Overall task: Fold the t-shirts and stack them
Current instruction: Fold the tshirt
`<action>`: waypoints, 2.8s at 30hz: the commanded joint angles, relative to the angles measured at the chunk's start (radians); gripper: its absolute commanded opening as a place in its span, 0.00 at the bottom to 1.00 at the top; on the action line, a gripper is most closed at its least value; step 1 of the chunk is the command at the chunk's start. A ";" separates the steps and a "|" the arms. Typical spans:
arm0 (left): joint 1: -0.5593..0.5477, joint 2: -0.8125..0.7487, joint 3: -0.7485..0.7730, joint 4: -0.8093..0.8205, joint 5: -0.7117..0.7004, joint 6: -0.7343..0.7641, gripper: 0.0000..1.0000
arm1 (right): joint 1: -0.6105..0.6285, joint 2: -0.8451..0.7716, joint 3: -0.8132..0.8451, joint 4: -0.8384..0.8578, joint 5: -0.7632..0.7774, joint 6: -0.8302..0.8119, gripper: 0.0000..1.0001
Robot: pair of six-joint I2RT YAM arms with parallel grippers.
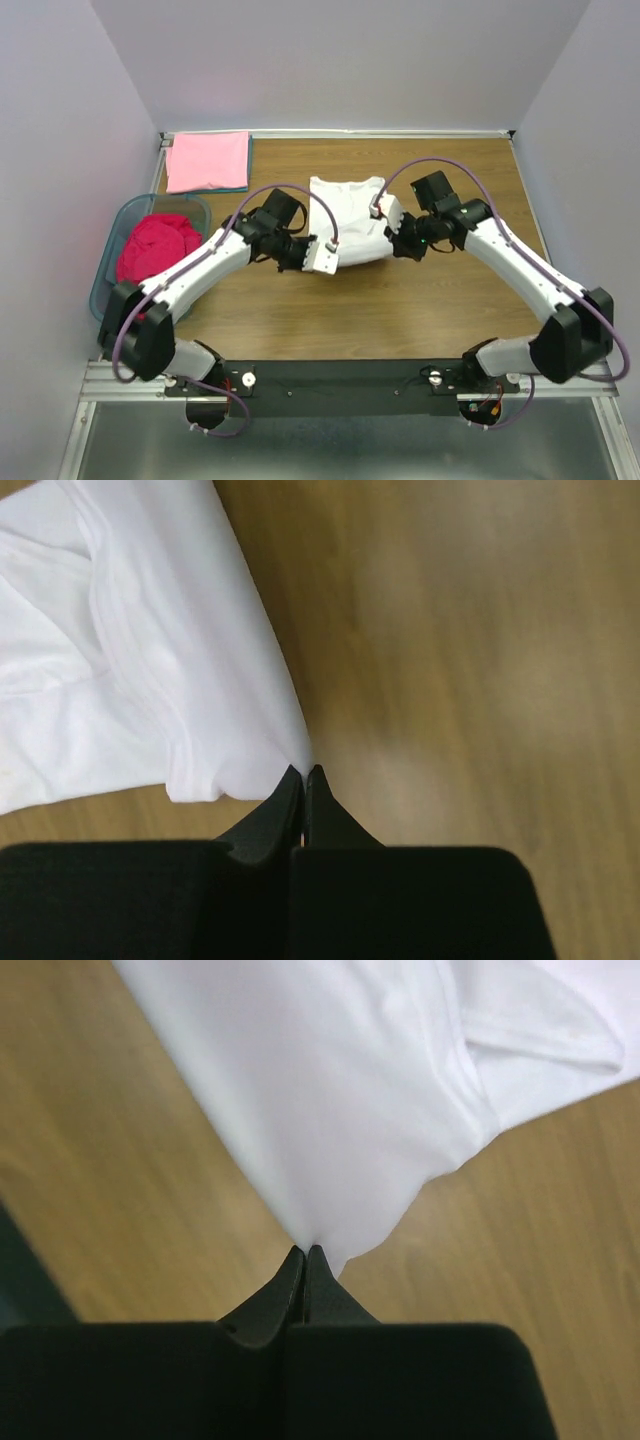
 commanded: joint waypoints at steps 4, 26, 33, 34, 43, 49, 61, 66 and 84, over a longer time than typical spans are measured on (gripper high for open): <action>-0.106 -0.241 -0.023 -0.177 0.201 -0.152 0.00 | 0.053 -0.207 -0.045 -0.309 -0.177 0.048 0.01; 0.170 0.274 0.022 -0.042 0.152 0.046 0.00 | 0.050 0.330 0.067 -0.028 -0.185 0.082 0.01; 0.171 0.307 -0.003 0.013 0.098 0.033 0.10 | 0.050 0.428 0.090 -0.019 -0.241 0.149 0.00; 0.174 0.296 -0.013 0.016 0.091 0.035 0.21 | 0.050 0.425 0.085 -0.020 -0.247 0.165 0.00; 0.173 0.108 0.078 -0.096 0.213 0.057 0.70 | 0.038 0.266 0.142 -0.047 -0.316 0.327 0.47; 0.105 0.110 0.108 -0.045 0.233 -0.033 0.69 | -0.025 0.349 0.288 -0.045 -0.402 0.399 0.44; -0.014 0.262 0.066 0.139 0.215 -0.191 0.66 | -0.048 0.682 0.506 0.107 -0.556 0.668 0.27; -0.030 0.316 0.060 0.153 0.201 -0.203 0.62 | -0.048 0.722 0.498 0.119 -0.625 0.691 0.26; -0.042 0.393 0.094 0.069 0.210 -0.174 0.10 | 0.027 0.854 0.409 0.165 -0.705 0.683 0.25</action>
